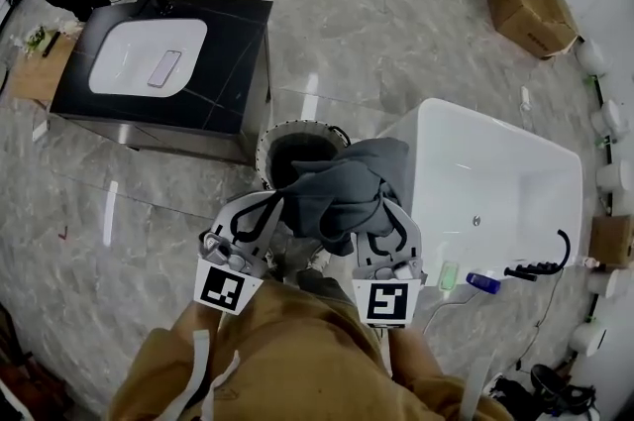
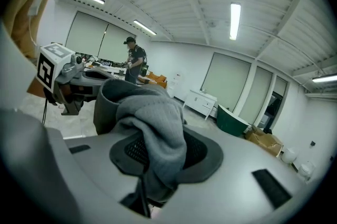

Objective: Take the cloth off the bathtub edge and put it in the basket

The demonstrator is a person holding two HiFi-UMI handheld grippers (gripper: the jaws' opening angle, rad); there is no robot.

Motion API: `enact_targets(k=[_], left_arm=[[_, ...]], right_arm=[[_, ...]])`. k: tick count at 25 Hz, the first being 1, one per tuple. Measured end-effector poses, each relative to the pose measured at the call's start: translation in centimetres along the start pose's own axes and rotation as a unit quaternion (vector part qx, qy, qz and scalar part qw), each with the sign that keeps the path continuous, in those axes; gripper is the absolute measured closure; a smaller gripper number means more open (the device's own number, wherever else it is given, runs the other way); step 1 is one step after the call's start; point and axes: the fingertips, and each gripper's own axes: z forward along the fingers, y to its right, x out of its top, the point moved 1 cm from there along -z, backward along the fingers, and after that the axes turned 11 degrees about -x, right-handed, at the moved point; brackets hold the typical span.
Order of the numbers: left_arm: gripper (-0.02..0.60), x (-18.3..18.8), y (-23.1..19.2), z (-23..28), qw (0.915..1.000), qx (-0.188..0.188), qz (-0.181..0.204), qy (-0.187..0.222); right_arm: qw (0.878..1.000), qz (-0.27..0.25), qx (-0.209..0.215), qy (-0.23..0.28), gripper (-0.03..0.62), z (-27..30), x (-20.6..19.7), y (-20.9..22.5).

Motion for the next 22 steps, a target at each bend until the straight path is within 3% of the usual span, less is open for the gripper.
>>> enact_targets(k=[22], left_arm=[[0.575, -6.5, -1.4, 2.3, 0.9962, 0.046, -0.035, -0.064]], right_arm=[[0.997, -0.014, 0.071, 0.0, 0.477, 8.3, -4.9, -2.2]])
